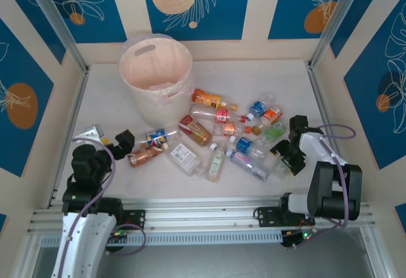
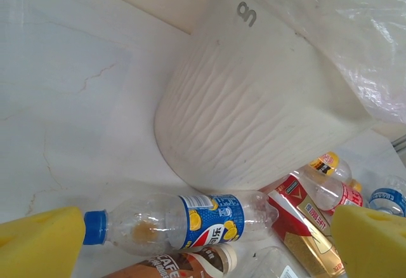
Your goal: Put the plastic bottles in the bin
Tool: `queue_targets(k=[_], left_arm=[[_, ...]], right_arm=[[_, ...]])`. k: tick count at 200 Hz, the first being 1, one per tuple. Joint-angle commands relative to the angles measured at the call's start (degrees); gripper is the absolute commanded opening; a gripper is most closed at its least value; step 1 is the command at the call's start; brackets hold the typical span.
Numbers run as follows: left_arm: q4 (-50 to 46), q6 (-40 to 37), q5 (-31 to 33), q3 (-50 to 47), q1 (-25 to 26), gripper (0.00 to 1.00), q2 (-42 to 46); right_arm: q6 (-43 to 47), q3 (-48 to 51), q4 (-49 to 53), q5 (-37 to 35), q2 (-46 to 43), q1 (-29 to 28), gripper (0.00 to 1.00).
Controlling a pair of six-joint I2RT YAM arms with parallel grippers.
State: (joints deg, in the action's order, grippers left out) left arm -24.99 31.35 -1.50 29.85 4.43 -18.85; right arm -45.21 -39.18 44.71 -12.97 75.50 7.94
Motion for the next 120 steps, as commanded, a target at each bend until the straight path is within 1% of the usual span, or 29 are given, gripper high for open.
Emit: queue_targets(k=[1, 7, 35, 59, 76, 93, 120], left_arm=[[-1.14, 0.98, 1.64, 1.3, 0.39, 1.0, 0.39], [-1.45, 1.07, 1.88, 1.35, 0.41, 0.99, 0.31], [-3.38, 2.71, 3.86, 1.58, 0.41, 1.0, -1.01], [-3.22, 3.84, 2.95, 1.7, 0.41, 1.0, -3.45], [-3.15, 4.45, 2.73, 1.88, 0.41, 1.0, -5.14], [-3.43, 4.73, 3.07, 2.04, 0.36, 0.99, -6.34], [-3.92, 5.45, 3.53, 2.06, 0.41, 1.0, -7.89]], right_arm=[[-0.55, 0.73, -0.89, 0.7, 0.19, -0.08, 0.75], [-0.57, 0.68, -0.87, 0.52, -0.1, -0.2, 0.72], [-1.11, -0.34, 1.43, -0.82, -3.74, -1.11, 0.61], [-0.85, -2.76, 4.79, -2.06, -8.43, -1.92, 0.55], [0.12, -5.47, 6.79, -2.29, -11.95, -3.23, 0.48], [0.98, -9.06, 8.55, -2.82, -15.01, -6.03, 0.46], [2.01, -17.5, 10.13, -5.51, -16.53, -13.59, 0.45]])
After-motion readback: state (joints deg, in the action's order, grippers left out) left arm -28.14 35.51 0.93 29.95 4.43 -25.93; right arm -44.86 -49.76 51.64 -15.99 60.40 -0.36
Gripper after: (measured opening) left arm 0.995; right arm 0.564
